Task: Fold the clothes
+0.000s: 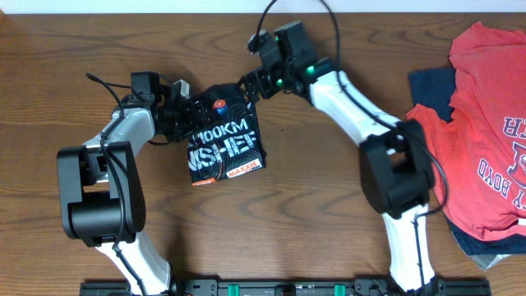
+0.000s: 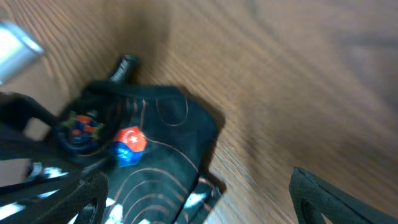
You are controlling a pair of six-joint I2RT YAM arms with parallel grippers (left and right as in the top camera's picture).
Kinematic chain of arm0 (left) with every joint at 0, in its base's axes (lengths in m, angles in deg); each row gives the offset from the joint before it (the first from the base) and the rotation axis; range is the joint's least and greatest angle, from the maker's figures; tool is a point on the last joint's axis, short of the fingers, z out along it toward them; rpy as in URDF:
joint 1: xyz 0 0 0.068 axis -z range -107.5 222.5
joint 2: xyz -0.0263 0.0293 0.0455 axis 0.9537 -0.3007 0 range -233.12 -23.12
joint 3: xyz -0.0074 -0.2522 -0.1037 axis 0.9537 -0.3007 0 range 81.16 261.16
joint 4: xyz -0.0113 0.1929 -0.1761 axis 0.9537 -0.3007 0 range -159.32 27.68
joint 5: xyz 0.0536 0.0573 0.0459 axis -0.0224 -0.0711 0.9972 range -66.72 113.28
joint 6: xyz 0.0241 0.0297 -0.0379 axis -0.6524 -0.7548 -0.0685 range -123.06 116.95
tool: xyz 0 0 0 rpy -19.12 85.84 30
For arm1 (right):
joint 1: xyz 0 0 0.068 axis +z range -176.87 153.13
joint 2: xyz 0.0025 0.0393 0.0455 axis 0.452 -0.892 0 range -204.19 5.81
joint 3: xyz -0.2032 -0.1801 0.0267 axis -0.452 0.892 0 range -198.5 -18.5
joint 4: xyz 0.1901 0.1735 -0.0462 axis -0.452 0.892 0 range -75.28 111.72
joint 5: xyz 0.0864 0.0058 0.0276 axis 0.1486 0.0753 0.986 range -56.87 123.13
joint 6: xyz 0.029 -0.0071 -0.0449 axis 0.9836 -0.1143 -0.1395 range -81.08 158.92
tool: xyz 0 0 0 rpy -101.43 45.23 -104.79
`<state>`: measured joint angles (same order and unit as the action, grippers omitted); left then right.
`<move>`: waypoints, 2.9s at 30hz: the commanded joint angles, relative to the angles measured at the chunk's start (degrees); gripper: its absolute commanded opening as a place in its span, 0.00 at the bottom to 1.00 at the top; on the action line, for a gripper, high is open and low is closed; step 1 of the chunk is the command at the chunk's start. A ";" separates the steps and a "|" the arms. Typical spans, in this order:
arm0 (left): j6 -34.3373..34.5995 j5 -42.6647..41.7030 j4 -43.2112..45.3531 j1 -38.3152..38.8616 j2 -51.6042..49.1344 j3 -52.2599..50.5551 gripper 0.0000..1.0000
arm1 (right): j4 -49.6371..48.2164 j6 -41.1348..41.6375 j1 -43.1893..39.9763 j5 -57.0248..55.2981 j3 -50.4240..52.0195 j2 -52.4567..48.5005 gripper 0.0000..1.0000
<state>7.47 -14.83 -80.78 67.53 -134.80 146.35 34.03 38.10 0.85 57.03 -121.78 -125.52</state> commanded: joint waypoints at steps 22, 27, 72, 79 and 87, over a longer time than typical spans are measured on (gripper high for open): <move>0.07 3.26 -2.25 -0.09 0.50 -1.01 0.74 | -11.82 3.56 4.98 -0.59 -0.96 -9.49 0.73; 0.07 3.26 -2.23 -0.09 0.50 -1.01 0.74 | -10.64 3.56 6.03 -2.56 -0.96 -9.51 0.61; 0.07 5.75 -1.84 -0.09 0.50 -1.01 0.80 | 13.75 12.96 3.19 -18.97 -0.96 0.04 0.42; -3.82 0.17 4.57 0.37 4.55 -0.15 0.80 | 15.28 13.00 2.82 -22.05 -0.96 0.79 0.54; -7.67 6.45 13.88 5.55 4.63 -0.07 0.85 | 18.56 13.22 -0.04 -25.00 -0.96 10.82 0.61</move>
<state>2.35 -11.94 -68.14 71.04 -129.27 146.35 51.69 51.50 2.91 34.04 -122.15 -122.26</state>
